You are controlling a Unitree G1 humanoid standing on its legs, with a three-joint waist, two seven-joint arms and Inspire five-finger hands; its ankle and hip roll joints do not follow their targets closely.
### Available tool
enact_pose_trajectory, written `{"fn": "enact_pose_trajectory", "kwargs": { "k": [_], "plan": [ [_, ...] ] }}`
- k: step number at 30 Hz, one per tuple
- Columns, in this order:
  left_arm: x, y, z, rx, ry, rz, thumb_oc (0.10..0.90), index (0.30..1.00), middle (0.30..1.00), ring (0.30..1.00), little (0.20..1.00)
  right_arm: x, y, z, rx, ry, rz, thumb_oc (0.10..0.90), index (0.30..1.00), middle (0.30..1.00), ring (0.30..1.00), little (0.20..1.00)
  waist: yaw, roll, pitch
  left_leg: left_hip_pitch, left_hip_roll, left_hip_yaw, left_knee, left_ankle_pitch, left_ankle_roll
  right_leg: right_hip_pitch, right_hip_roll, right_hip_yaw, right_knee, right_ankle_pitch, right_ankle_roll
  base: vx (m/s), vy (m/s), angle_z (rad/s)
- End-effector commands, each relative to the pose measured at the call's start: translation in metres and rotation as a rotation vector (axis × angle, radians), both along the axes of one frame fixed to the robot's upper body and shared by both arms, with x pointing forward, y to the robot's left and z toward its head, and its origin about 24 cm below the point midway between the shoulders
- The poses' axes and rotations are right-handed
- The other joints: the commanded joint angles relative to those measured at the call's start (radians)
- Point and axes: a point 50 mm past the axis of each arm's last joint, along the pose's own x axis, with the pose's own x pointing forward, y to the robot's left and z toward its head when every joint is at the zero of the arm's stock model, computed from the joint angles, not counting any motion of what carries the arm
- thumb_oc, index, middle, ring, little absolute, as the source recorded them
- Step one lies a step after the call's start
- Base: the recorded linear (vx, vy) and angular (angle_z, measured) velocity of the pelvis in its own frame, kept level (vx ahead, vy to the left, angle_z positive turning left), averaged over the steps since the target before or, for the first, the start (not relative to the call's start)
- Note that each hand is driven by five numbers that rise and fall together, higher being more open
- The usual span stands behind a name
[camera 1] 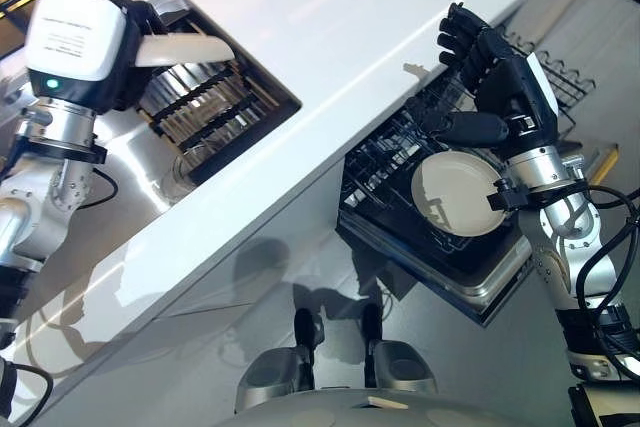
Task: Pick up plates and place into dishwasher.
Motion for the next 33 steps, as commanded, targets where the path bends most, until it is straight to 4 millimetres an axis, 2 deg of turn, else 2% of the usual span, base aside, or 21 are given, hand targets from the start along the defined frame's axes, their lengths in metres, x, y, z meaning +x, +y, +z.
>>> {"fn": "enact_pose_trajectory", "kwargs": {
  "k": [1, 8, 14, 16, 22, 32, 33],
  "plan": [
    [-0.026, 0.000, 0.040, 0.005, -0.294, -0.069, 0.100, 0.300, 0.300, 0.300, 0.200, -0.015, 0.014, 0.040, 0.005, -0.220, 0.081, 0.800, 0.900, 0.900, 0.900, 0.900, 0.009, 0.030, -0.201, 0.005, -0.060, 0.005, 0.015, -0.125, 0.003, -0.043, 0.084, -0.032, 0.122, -0.135, 0.013, -0.07, -0.077, 0.36],
    [-0.033, -0.036, 0.031, -0.035, -0.276, -0.325, 0.100, 0.300, 0.300, 0.300, 0.200, -0.017, 0.036, 0.048, -0.046, -0.276, 0.168, 0.800, 0.900, 0.900, 0.900, 0.900, 0.039, 0.016, -0.215, 0.007, -0.054, -0.029, 0.013, -0.116, -0.012, -0.018, 0.084, -0.072, 0.119, -0.148, 0.002, -0.06, -0.062, 0.28],
    [-0.029, -0.065, 0.019, -0.145, -0.111, -0.549, 0.100, 0.300, 0.300, 0.300, 0.200, -0.023, 0.053, 0.061, -0.182, -0.449, 0.104, 0.800, 0.900, 0.900, 0.900, 0.900, 0.050, 0.012, -0.219, 0.007, -0.052, -0.045, 0.017, -0.114, -0.016, -0.009, 0.087, -0.084, 0.121, -0.155, -0.002, -0.04, -0.038, 0.18],
    [-0.026, -0.079, 0.014, -0.189, -0.007, -0.657, 0.100, 0.300, 0.300, 0.300, 0.200, -0.025, 0.060, 0.067, -0.297, -0.521, 0.072, 0.800, 0.900, 0.900, 0.900, 0.900, 0.051, 0.011, -0.222, 0.008, -0.050, -0.050, 0.018, -0.112, -0.016, -0.007, 0.091, -0.082, 0.124, -0.159, -0.004, -0.04, -0.030, 0.12],
    [-0.025, -0.100, 0.012, -0.228, 0.125, -0.821, 0.100, 0.300, 0.300, 0.300, 0.200, -0.024, 0.071, 0.075, -0.458, -0.613, 0.032, 0.800, 0.900, 0.900, 0.900, 0.900, 0.051, 0.008, -0.223, 0.011, -0.047, -0.056, 0.022, -0.112, -0.016, 0.000, 0.095, -0.079, 0.128, -0.165, -0.009, -0.01, -0.008, 0.02],
    [-0.026, -0.123, 0.011, -0.233, 0.245, -0.995, 0.100, 0.300, 0.300, 0.300, 0.200, -0.020, 0.083, 0.078, -0.516, -0.597, 0.086, 0.800, 0.900, 0.900, 0.900, 0.900, 0.045, 0.004, -0.228, 0.017, -0.044, -0.055, 0.022, -0.113, -0.017, 0.008, 0.100, -0.072, 0.122, -0.164, -0.013, 0.00, -0.005, 0.02],
    [-0.026, -0.127, 0.011, -0.229, 0.252, -1.014, 0.100, 0.300, 0.300, 0.300, 0.200, -0.019, 0.084, 0.078, -0.513, -0.576, 0.101, 0.759, 0.865, 0.865, 0.865, 0.859, 0.042, 0.003, -0.230, 0.019, -0.043, -0.053, 0.021, -0.113, -0.017, 0.009, 0.101, -0.069, 0.117, -0.162, -0.013, 0.00, 0.000, 0.00]
  ]
}}
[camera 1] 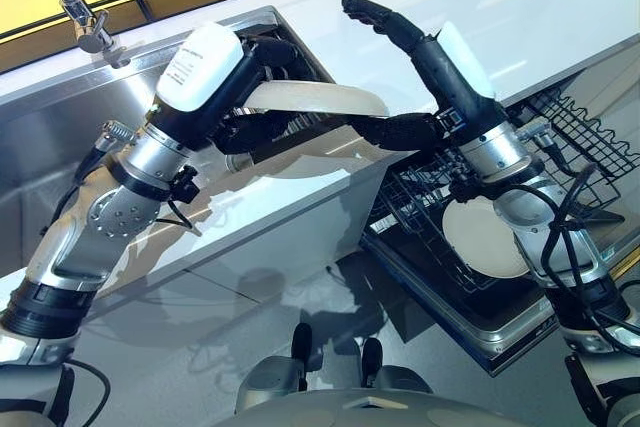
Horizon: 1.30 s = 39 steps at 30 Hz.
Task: Pick up plates and place into dishwasher.
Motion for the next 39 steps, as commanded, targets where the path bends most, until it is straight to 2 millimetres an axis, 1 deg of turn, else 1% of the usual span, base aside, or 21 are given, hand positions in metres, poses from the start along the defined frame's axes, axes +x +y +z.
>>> {"fn": "enact_pose_trajectory", "kwargs": {
  "k": [1, 4, 5, 6, 15, 16, 18, 20, 21, 22, 24, 26, 27, 29, 30, 31, 32, 35, 37, 38, 39],
  "plan": [
    [-0.009, -0.018, 0.033, -0.120, -0.144, -0.169, 0.100, 0.300, 0.300, 0.300, 0.200, -0.015, 0.019, 0.042, 0.011, -0.203, 0.121, 0.569, 0.702, 0.702, 0.702, 0.669, -0.013, 0.000, -0.145, 0.055, -0.044, 0.061, 0.020, -0.161, 0.003, -0.014, 0.097, -0.013, 0.116, -0.154, -0.010, 0.00, 0.000, 0.00],
    [-0.010, -0.020, 0.034, -0.117, -0.166, -0.169, 0.100, 0.300, 0.300, 0.300, 0.200, -0.013, 0.019, 0.041, 0.013, -0.171, 0.128, 0.613, 0.740, 0.740, 0.740, 0.713, -0.016, -0.001, -0.146, 0.056, -0.044, 0.063, 0.018, -0.160, 0.003, -0.012, 0.097, -0.009, 0.112, -0.151, -0.010, 0.00, 0.000, 0.00],
    [-0.010, -0.022, 0.034, -0.113, -0.179, -0.167, 0.100, 0.300, 0.300, 0.300, 0.200, -0.013, 0.019, 0.041, 0.016, -0.168, 0.131, 0.586, 0.716, 0.716, 0.716, 0.686, -0.018, -0.001, -0.146, 0.057, -0.044, 0.063, 0.017, -0.160, 0.003, -0.012, 0.098, -0.009, 0.111, -0.151, -0.010, 0.00, 0.000, 0.00],
    [-0.010, -0.023, 0.035, -0.107, -0.197, -0.165, 0.100, 0.300, 0.300, 0.300, 0.200, -0.012, 0.019, 0.041, 0.028, -0.163, 0.133, 0.100, 0.300, 0.300, 0.300, 0.200, -0.019, -0.002, -0.148, 0.056, -0.043, 0.066, 0.017, -0.159, 0.003, -0.012, 0.098, -0.008, 0.109, -0.150, -0.010, 0.00, 0.000, 0.00],
    [-0.009, -0.026, 0.031, -0.137, -0.216, -0.153, 0.100, 0.300, 0.300, 0.300, 0.200, -0.010, 0.013, 0.039, 0.168, -0.166, 0.103, 0.100, 0.300, 0.300, 0.300, 0.200, -0.023, 0.000, -0.150, 0.061, -0.044, 0.071, 0.012, -0.160, 0.006, -0.008, 0.098, -0.005, 0.099, -0.143, -0.009, 0.00, 0.000, 0.00],
    [-0.008, -0.025, 0.029, -0.153, -0.200, -0.151, 0.245, 0.425, 0.425, 0.425, 0.345, -0.010, 0.010, 0.038, 0.192, -0.177, 0.087, 0.100, 0.300, 0.300, 0.300, 0.200, -0.024, 0.002, -0.150, 0.062, -0.044, 0.073, 0.012, -0.160, 0.007, -0.007, 0.097, -0.006, 0.099, -0.143, -0.008, 0.00, 0.000, 0.00],
    [-0.007, -0.023, 0.026, -0.186, -0.176, -0.145, 0.347, 0.512, 0.512, 0.512, 0.447, -0.010, 0.002, 0.038, 0.262, -0.192, 0.058, 0.100, 0.300, 0.300, 0.300, 0.200, -0.024, 0.003, -0.150, 0.063, -0.045, 0.075, 0.010, -0.161, 0.008, -0.006, 0.097, -0.006, 0.096, -0.142, -0.007, 0.00, 0.000, 0.00],
    [-0.006, -0.019, 0.023, -0.219, -0.137, -0.137, 0.410, 0.566, 0.566, 0.566, 0.510, -0.011, -0.005, 0.037, 0.323, -0.191, 0.037, 0.100, 0.300, 0.300, 0.300, 0.200, -0.023, 0.003, -0.150, 0.064, -0.046, 0.075, 0.010, -0.161, 0.009, -0.005, 0.096, -0.008, 0.094, -0.140, -0.006, 0.00, 0.000, 0.00],
    [-0.005, -0.017, 0.021, -0.238, -0.120, -0.130, 0.671, 0.789, 0.789, 0.789, 0.771, -0.011, -0.009, 0.036, 0.358, -0.196, 0.027, 0.100, 0.300, 0.300, 0.300, 0.200, -0.023, 0.003, -0.150, 0.064, -0.046, 0.076, 0.009, -0.161, 0.010, -0.005, 0.095, -0.009, 0.092, -0.139, -0.005, 0.00, 0.000, 0.00],
    [-0.004, -0.014, 0.017, -0.263, -0.086, -0.112, 0.800, 0.900, 0.900, 0.900, 0.900, -0.012, -0.016, 0.035, 0.407, -0.197, 0.007, 0.100, 0.300, 0.300, 0.300, 0.200, -0.024, 0.004, -0.150, 0.064, -0.046, 0.078, 0.008, -0.161, 0.011, -0.005, 0.095, -0.011, 0.092, -0.138, -0.004, 0.00, 0.000, 0.00],
    [-0.001, -0.007, 0.011, -0.311, -0.045, -0.080, 0.800, 0.900, 0.900, 0.900, 0.900, -0.013, -0.027, 0.031, 0.489, -0.210, -0.034, 0.100, 0.300, 0.300, 0.300, 0.200, -0.024, 0.005, -0.150, 0.065, -0.047, 0.080, 0.007, -0.161, 0.013, -0.006, 0.094, -0.012, 0.090, -0.136, -0.003, 0.00, 0.000, 0.00],
    [0.001, 0.003, 0.004, -0.351, -0.016, -0.029, 0.800, 0.900, 0.900, 0.900, 0.900, -0.016, -0.043, 0.026, 0.567, -0.258, -0.120, 0.100, 0.300, 0.300, 0.300, 0.200, -0.026, 0.007, -0.151, 0.067, -0.047, 0.085, 0.006, -0.163, 0.015, -0.006, 0.094, -0.011, 0.089, -0.136, -0.001, 0.00, 0.000, 0.00],
    [0.001, 0.005, 0.002, -0.361, -0.012, -0.015, 0.800, 0.900, 0.900, 0.900, 0.900, -0.017, -0.047, 0.025, 0.586, -0.276, -0.149, 0.100, 0.300, 0.300, 0.300, 0.200, -0.026, 0.007, -0.151, 0.068, -0.047, 0.086, 0.006, -0.164, 0.016, -0.006, 0.095, -0.010, 0.089, -0.136, -0.001, 0.00, 0.000, 0.00],
    [0.001, 0.022, -0.006, -0.401, -0.020, 0.075, 0.800, 0.900, 0.900, 0.900, 0.900, -0.022, -0.074, 0.016, 0.692, -0.351, -0.311, 0.100, 0.300, 0.300, 0.300, 0.200, -0.031, 0.009, -0.152, 0.072, -0.046, 0.096, 0.005, -0.167, 0.019, -0.005, 0.095, -0.004, 0.087, -0.135, 0.002, 0.01, -0.006, -0.09],
    [0.000, 0.026, -0.007, -0.410, -0.022, 0.097, 0.800, 0.900, 0.900, 0.900, 0.900, -0.023, -0.080, 0.013, 0.713, -0.364, -0.353, 0.100, 0.300, 0.300, 0.300, 0.200, -0.033, 0.009, -0.152, 0.072, -0.047, 0.097, 0.005, -0.168, 0.020, -0.006, 0.095, -0.003, 0.087, -0.135, 0.002, 0.01, -0.007, -0.11],
    [-0.002, 0.036, -0.009, -0.429, -0.029, 0.139, 0.800, 0.900, 0.900, 0.900, 0.900, -0.028, -0.094, 0.007, 0.758, -0.378, -0.424, 0.100, 0.300, 0.300, 0.300, 0.200, -0.037, 0.011, -0.152, 0.073, -0.047, 0.101, 0.004, -0.169, 0.022, -0.006, 0.095, 0.000, 0.086, -0.134, 0.003, 0.01, -0.005, -0.07],
    [-0.004, 0.041, -0.011, -0.438, -0.030, 0.163, 0.800, 0.900, 0.900, 0.900, 0.900, -0.030, -0.100, 0.003, 0.777, -0.382, -0.464, 0.100, 0.300, 0.300, 0.300, 0.200, -0.038, 0.012, -0.153, 0.073, -0.047, 0.103, 0.004, -0.169, 0.022, -0.007, 0.095, 0.002, 0.085, -0.133, 0.004, 0.01, -0.003, -0.04],
    [-0.012, 0.066, -0.018, -0.479, -0.039, 0.281, 0.800, 0.900, 0.900, 0.900, 0.900, -0.042, -0.130, -0.017, 0.855, -0.381, -0.650, 0.100, 0.300, 0.300, 0.300, 0.200, -0.051, 0.016, -0.155, 0.074, -0.046, 0.114, 0.003, -0.171, 0.025, -0.011, 0.097, 0.012, 0.082, -0.131, 0.007, 0.01, 0.005, -0.11],
    [-0.017, 0.081, -0.024, -0.511, -0.041, 0.350, 0.800, 0.900, 0.900, 0.900, 0.900, -0.047, -0.144, -0.033, 0.900, -0.339, -0.744, 0.100, 0.300, 0.300, 0.300, 0.200, -0.063, 0.020, -0.154, 0.077, -0.045, 0.120, 0.003, -0.173, 0.025, -0.013, 0.097, 0.021, 0.081, -0.130, 0.008, 0.01, 0.023, -0.15],
    [-0.020, 0.090, -0.028, -0.539, -0.039, 0.386, 0.800, 0.900, 0.900, 0.900, 0.900, -0.049, -0.152, -0.045, 0.927, -0.295, -0.803, 0.100, 0.300, 0.300, 0.300, 0.200, -0.070, 0.022, -0.153, 0.079, -0.045, 0.124, 0.002, -0.174, 0.025, -0.015, 0.097, 0.027, 0.080, -0.128, 0.009, 0.04, 0.029, -0.18],
    [-0.021, 0.091, -0.028, -0.542, -0.038, 0.391, 0.800, 0.900, 0.900, 0.900, 0.900, -0.050, -0.153, -0.047, 0.929, -0.289, -0.812, 0.100, 0.300, 0.300, 0.300, 0.200, -0.071, 0.023, -0.156, 0.082, -0.045, 0.123, 0.002, -0.182, 0.025, -0.011, 0.097, 0.031, 0.079, -0.135, 0.011, 0.04, 0.035, -0.20]
  ]
}}
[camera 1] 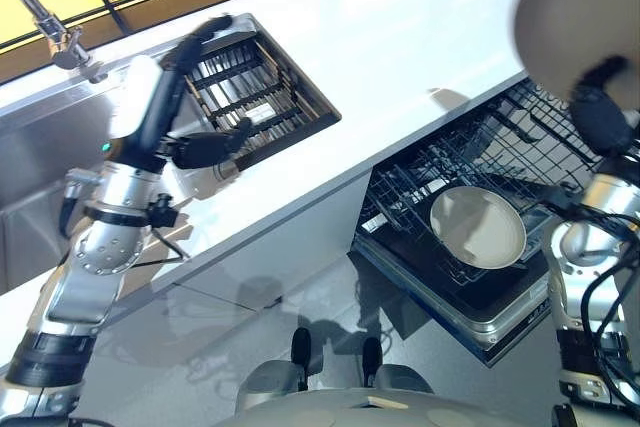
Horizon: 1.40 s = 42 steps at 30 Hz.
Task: Pick up plates and place into dishwasher.
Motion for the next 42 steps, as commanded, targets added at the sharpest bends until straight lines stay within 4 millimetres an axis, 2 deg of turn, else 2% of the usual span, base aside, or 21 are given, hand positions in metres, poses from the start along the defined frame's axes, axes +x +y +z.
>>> {"fn": "enact_pose_trajectory", "kwargs": {
  "k": [1, 4, 8, 13, 17, 23, 33, 42],
  "plan": [
    [-0.008, 0.029, 0.017, -0.140, -0.155, 0.117, 0.800, 0.900, 0.900, 0.900, 0.900, -0.009, -0.006, 0.007, -0.007, -0.075, -0.009, 0.100, 0.300, 0.300, 0.300, 0.200, -0.034, 0.018, -0.139, 0.062, -0.053, 0.062, 0.002, -0.164, 0.027, -0.009, 0.094, -0.021, 0.078, -0.133, 0.011, 0.04, 0.027, -0.14],
    [-0.011, 0.039, 0.011, -0.171, -0.137, 0.175, 0.800, 0.900, 0.900, 0.900, 0.900, -0.010, -0.012, -0.019, 0.069, 0.050, -0.024, 0.100, 0.300, 0.300, 0.300, 0.200, -0.045, 0.024, -0.133, 0.064, -0.052, 0.069, 0.002, -0.165, 0.027, -0.009, 0.092, -0.014, 0.077, -0.131, 0.013, 0.02, 0.029, -0.12],
    [-0.006, 0.041, 0.004, -0.192, -0.092, 0.195, 0.800, 0.900, 0.900, 0.900, 0.900, -0.003, -0.011, -0.050, 0.077, 0.230, -0.024, 0.100, 0.300, 0.300, 0.300, 0.200, -0.043, 0.029, -0.121, 0.064, -0.053, 0.068, 0.002, -0.165, 0.026, -0.013, 0.085, -0.019, 0.086, -0.133, 0.012, 0.04, 0.013, -0.09],
    [0.002, 0.036, 0.001, -0.217, -0.064, 0.165, 0.800, 0.900, 0.900, 0.900, 0.900, 0.012, -0.012, -0.064, 0.017, 0.394, -0.032, 0.100, 0.300, 0.300, 0.300, 0.200, -0.025, 0.030, -0.109, 0.065, -0.056, 0.055, 0.003, -0.163, 0.023, -0.009, 0.079, -0.033, 0.088, -0.135, 0.010, 0.05, 0.010, 0.00],
    [0.008, 0.026, 0.000, -0.235, -0.043, 0.116, 0.800, 0.900, 0.900, 0.900, 0.900, 0.028, -0.017, -0.063, -0.062, 0.501, -0.059, 0.100, 0.300, 0.300, 0.300, 0.200, -0.001, 0.030, -0.095, 0.062, -0.057, 0.039, 0.005, -0.160, 0.020, -0.010, 0.072, -0.053, 0.099, -0.141, 0.007, 0.06, 0.002, 0.16],
    [0.022, 0.006, 0.002, -0.202, 0.006, 0.015, 0.800, 0.900, 0.900, 0.900, 0.900, 0.060, -0.022, -0.050, -0.165, 0.642, -0.073, 0.100, 0.300, 0.300, 0.300, 0.200, 0.049, 0.027, -0.058, 0.039, -0.060, 0.013, 0.029, -0.157, 0.019, -0.029, 0.058, -0.090, 0.139, -0.153, 0.000, 0.06, -0.007, 0.19],
    [0.033, -0.001, 0.010, -0.164, 0.046, -0.061, 0.800, 0.900, 0.900, 0.900, 0.900, 0.095, -0.022, -0.029, -0.270, 0.805, -0.138, 0.100, 0.300, 0.300, 0.300, 0.200, 0.096, 0.026, -0.005, -0.003, -0.070, -0.014, 0.075, -0.162, 0.025, -0.060, 0.048, -0.118, 0.185, -0.164, -0.013, 0.06, -0.007, 0.17],
    [0.036, -0.004, 0.021, -0.143, 0.048, -0.107, 0.800, 0.900, 0.900, 0.900, 0.900, 0.106, -0.024, -0.036, -0.401, 1.070, -0.184, 0.100, 0.300, 0.300, 0.300, 0.200, 0.117, 0.032, 0.035, -0.028, -0.074, -0.030, 0.089, -0.153, 0.031, -0.080, 0.043, -0.125, 0.206, -0.165, -0.020, 0.02, -0.011, 0.12]
  ]
}}
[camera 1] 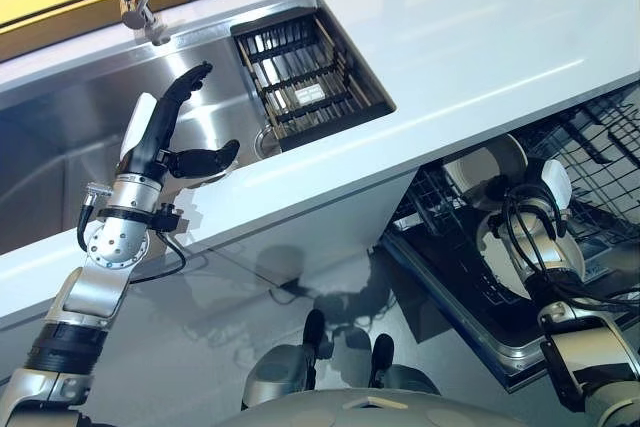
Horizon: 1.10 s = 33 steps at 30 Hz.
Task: Pick up plates and place into dishwasher.
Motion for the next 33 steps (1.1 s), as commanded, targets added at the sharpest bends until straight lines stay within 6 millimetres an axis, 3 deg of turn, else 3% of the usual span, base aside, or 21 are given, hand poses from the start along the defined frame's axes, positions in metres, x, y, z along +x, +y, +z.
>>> {"fn": "enact_pose_trajectory", "kwargs": {
  "k": [1, 7, 8, 10, 14, 20, 33],
  "plan": [
    [0.010, -0.008, 0.060, -0.004, -0.230, -0.074, 0.800, 0.900, 0.900, 0.900, 0.900, 0.019, -0.014, 0.058, -0.261, -0.024, 0.046, 0.100, 0.300, 0.300, 0.300, 0.200, 0.016, 0.001, -0.029, 0.027, -0.056, 0.070, 0.089, -0.192, 0.025, -0.081, 0.053, -0.008, 0.205, -0.156, -0.025, 0.01, -0.004, 0.08],
    [0.015, -0.014, 0.065, 0.000, -0.231, -0.104, 0.800, 0.900, 0.900, 0.900, 0.900, 0.035, 0.001, 0.061, -0.285, 0.075, 0.108, 0.100, 0.300, 0.300, 0.300, 0.200, 0.030, 0.004, -0.001, 0.004, -0.058, 0.062, 0.103, -0.185, 0.025, -0.093, 0.052, -0.007, 0.204, -0.148, -0.026, 0.00, -0.001, 0.01],
    [0.015, -0.014, 0.065, -0.001, -0.230, -0.107, 0.800, 0.900, 0.900, 0.900, 0.900, 0.036, 0.002, 0.061, -0.276, 0.083, 0.116, 0.243, 0.422, 0.422, 0.422, 0.343, 0.031, 0.004, 0.002, 0.002, -0.058, 0.062, 0.104, -0.185, 0.025, -0.093, 0.052, -0.007, 0.204, -0.147, -0.027, -0.03, -0.012, 0.01],
    [0.016, -0.016, 0.066, -0.001, -0.230, -0.119, 0.800, 0.900, 0.900, 0.900, 0.900, 0.040, 0.008, 0.064, -0.288, 0.095, 0.155, 0.800, 0.900, 0.900, 0.900, 0.900, 0.037, 0.003, 0.010, -0.003, -0.058, 0.061, 0.106, -0.183, 0.025, -0.096, 0.053, -0.007, 0.203, -0.144, -0.027, -0.03, -0.008, 0.02],
    [0.015, -0.018, 0.065, 0.002, -0.230, -0.135, 0.800, 0.900, 0.900, 0.900, 0.900, 0.044, 0.019, 0.069, -0.261, 0.021, 0.214, 0.800, 0.900, 0.900, 0.900, 0.900, 0.038, 0.000, 0.015, -0.005, -0.056, 0.060, 0.105, -0.180, 0.027, -0.096, 0.053, -0.007, 0.204, -0.141, -0.027, 0.00, 0.000, 0.00],
    [0.011, -0.015, 0.058, -0.002, -0.221, -0.128, 0.800, 0.900, 0.900, 0.900, 0.900, 0.040, 0.036, 0.092, -0.146, -0.261, 0.272, 0.800, 0.900, 0.900, 0.900, 0.900, 0.023, -0.011, 0.009, 0.007, -0.057, 0.060, 0.102, -0.184, 0.033, -0.093, 0.057, 0.003, 0.207, -0.142, -0.023, 0.00, 0.000, 0.00],
    [0.000, -0.004, 0.041, -0.032, -0.194, -0.063, 0.800, 0.900, 0.900, 0.900, 0.900, -0.013, 0.016, 0.084, 0.029, -0.586, 0.199, 0.800, 0.900, 0.900, 0.900, 0.900, -0.040, -0.033, -0.049, 0.083, -0.050, 0.107, 0.062, -0.205, 0.047, -0.053, 0.069, 0.040, 0.179, -0.131, 0.004, -0.01, 0.001, -0.08]
  ]
}}
